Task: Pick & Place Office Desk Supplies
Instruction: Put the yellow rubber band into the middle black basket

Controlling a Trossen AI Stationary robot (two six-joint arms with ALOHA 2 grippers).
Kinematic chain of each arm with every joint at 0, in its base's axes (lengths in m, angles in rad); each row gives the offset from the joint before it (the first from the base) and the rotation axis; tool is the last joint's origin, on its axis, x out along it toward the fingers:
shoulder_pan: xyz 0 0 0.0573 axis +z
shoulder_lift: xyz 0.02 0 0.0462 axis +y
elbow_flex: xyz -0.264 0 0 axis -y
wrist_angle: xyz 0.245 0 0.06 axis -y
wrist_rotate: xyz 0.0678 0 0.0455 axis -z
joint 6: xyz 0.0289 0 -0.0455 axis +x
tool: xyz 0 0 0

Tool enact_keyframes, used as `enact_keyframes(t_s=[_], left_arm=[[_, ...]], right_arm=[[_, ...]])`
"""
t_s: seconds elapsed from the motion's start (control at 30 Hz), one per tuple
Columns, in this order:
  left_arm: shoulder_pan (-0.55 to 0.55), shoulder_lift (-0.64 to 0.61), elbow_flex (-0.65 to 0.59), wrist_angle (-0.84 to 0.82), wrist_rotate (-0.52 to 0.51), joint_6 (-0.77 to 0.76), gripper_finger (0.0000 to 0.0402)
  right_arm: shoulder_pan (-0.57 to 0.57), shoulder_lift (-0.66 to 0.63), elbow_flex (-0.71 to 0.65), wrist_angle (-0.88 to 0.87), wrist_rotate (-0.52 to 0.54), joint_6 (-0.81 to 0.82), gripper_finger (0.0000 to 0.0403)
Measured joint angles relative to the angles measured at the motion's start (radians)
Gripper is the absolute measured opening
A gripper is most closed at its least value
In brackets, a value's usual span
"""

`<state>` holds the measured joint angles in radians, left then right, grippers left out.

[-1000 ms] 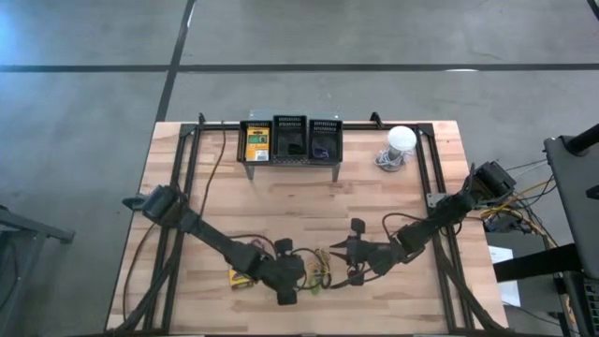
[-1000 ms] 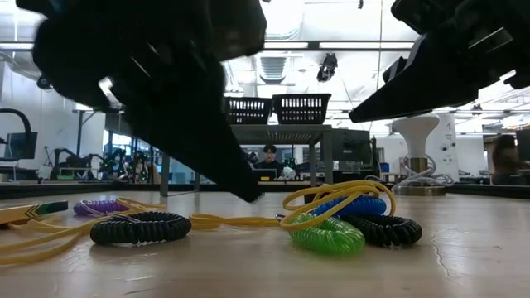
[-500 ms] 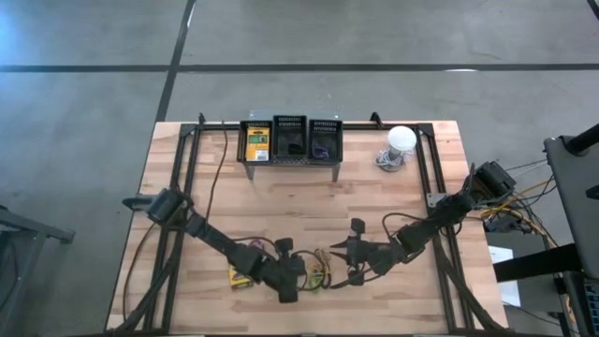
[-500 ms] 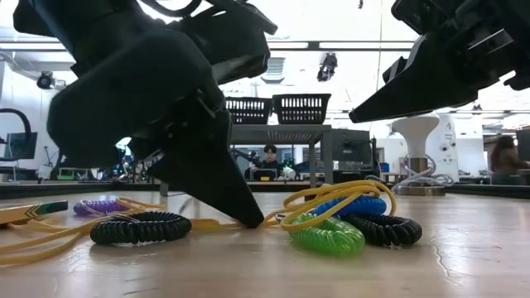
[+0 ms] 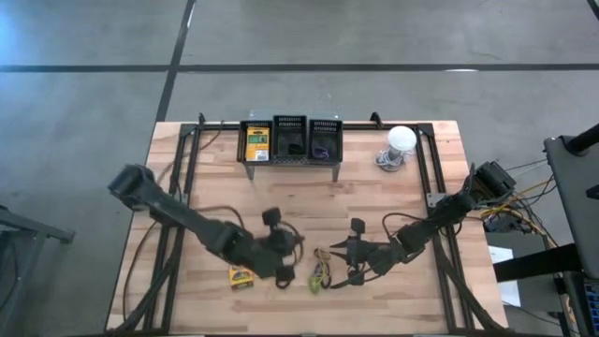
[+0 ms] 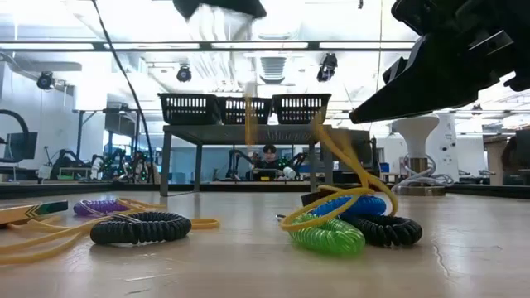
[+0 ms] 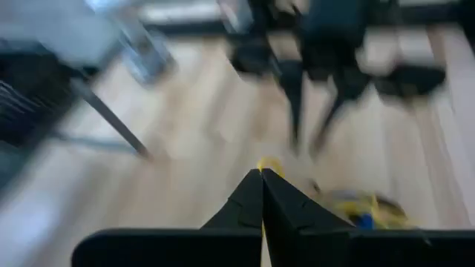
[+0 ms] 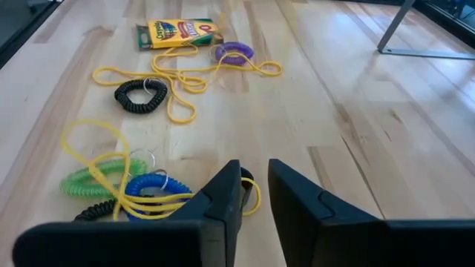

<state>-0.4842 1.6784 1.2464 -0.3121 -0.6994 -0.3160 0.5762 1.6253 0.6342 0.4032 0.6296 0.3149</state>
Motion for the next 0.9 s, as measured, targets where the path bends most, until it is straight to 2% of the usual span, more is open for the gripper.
enact_keyframes(t_s=[0.1,0.2,0.3,0.43,0.6,0.7,0.8,0.9], left_arm=[[0.048,-0.076,0.0,0.024,-0.057,0.101,0.0001],[0.131,-0.146,0.0,0.062,-0.066,0.233,0.0001],[0.239,-0.195,0.0,0.106,-0.067,0.347,0.0001],[0.403,-0.235,-0.002,0.142,-0.067,0.42,0.0001],[0.576,-0.248,-0.007,0.144,-0.049,0.424,0.0001],[0.655,-0.242,-0.009,0.121,0.035,0.38,0.0001],[0.706,-0.222,-0.01,0.089,0.11,0.32,0.0001],[0.734,-0.202,-0.01,0.049,0.117,0.264,0.0001]], right_arm=[[0.0,0.0,0.0,0.001,0.0,0.0,0.0062],[0.0,0.0,0.0,0.005,0.0,0.0,0.0061],[0.0,0.0,0.0,0.007,0.0,0.0,0.0064],[0.0,0.001,0.0,0.009,0.0,0.0,0.0065],[0.0,0.001,0.0,0.008,0.0,0.0,0.006],[0.0,0.002,0.0,0.007,0.0,0.0,0.0059],[0.0,0.002,0.0,0.007,0.0,0.0,0.0061],[0.0,0.002,0.0,0.007,0.0,0.0,0.0064]])
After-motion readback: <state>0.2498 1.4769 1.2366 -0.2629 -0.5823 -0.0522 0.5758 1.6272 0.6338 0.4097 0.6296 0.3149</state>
